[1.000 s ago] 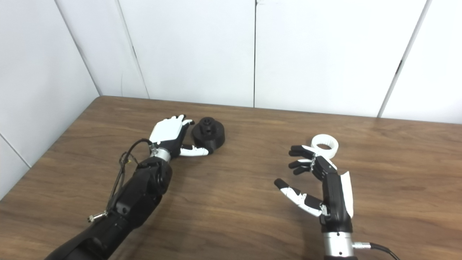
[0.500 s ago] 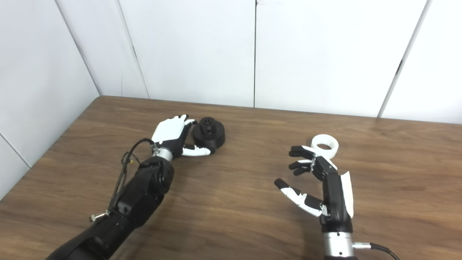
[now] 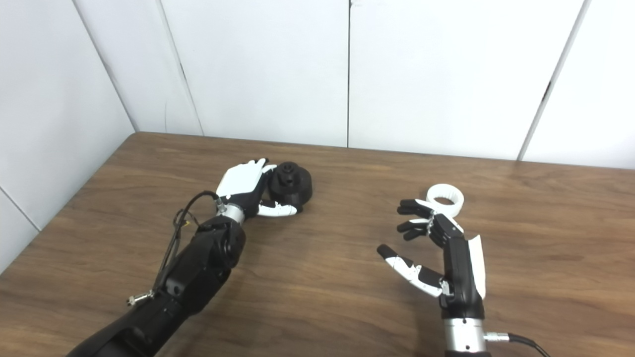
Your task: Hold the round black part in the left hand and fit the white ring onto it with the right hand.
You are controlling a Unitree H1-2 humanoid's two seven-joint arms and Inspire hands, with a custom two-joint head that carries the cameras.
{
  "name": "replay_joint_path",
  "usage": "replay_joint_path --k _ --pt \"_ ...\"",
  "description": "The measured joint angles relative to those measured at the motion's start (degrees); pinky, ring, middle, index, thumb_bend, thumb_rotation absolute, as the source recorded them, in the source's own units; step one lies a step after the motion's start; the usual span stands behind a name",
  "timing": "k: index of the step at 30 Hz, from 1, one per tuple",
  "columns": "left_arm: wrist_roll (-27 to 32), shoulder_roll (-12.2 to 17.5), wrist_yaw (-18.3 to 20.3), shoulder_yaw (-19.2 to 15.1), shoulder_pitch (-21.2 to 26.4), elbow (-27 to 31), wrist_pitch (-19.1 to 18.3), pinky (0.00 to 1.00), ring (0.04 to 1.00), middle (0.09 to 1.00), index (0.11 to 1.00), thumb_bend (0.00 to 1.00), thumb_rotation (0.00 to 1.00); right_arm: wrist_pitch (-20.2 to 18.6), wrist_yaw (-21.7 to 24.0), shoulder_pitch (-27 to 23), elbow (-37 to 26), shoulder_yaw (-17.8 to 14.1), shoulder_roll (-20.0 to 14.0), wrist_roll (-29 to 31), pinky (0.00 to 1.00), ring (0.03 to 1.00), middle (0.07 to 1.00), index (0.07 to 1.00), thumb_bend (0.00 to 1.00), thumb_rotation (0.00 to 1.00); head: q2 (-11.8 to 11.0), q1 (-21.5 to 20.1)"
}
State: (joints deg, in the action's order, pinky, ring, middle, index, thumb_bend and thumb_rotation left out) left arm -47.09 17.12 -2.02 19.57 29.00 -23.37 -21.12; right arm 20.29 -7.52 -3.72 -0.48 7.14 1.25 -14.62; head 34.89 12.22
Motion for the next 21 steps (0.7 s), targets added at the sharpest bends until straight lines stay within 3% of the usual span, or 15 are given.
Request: replay_joint_path --k 5,8,11,15,21 --pt "1.0 -0.8 -1.3 -1.2 0.2 -1.4 0.1 0.99 1.0 1.0 0.827 0.93 0.57 -0.6 -0.1 0.1 -0.1 -0.1 0.1 -0.5 0.46 0.543 0.664 0.68 0.67 0.08 0.0 -0.1" --pt "2.3 -1.8 -4.1 -2.5 0.4 -2.4 0.6 0.96 0.995 0.983 0.758 0.87 0.48 -0.7 -0.1 0.1 -0.2 -0.1 0.1 -0.5 0.46 0.551 0.664 0.679 0.67 0.07 0.3 -0.3" --pt "3.5 -3.3 -9.3 -3.9 1.2 -5.8 3.3 0.97 0.982 0.963 0.699 0.82 0.38 -0.9 -0.1 0.2 -0.3 -0.1 0.0 -0.5 0.46 0.545 0.663 0.677 0.67 0.07 0.3 -0.3" --pt "4.8 -3.7 -13.0 -4.7 2.4 -8.3 5.7 0.98 0.973 0.953 0.669 0.8 0.35 -1.1 -0.1 0.3 -0.5 -0.1 0.1 -0.6 0.45 0.543 0.663 0.679 0.67 0.07 0.4 -0.3" --pt "6.2 -3.9 -15.7 -5.0 2.6 -10.3 8.3 0.95 0.972 0.95 0.652 0.77 0.35 -1.1 -0.1 0.5 -0.8 -0.1 0.0 -0.7 0.45 0.54 0.662 0.678 0.67 0.07 0.6 -0.4"
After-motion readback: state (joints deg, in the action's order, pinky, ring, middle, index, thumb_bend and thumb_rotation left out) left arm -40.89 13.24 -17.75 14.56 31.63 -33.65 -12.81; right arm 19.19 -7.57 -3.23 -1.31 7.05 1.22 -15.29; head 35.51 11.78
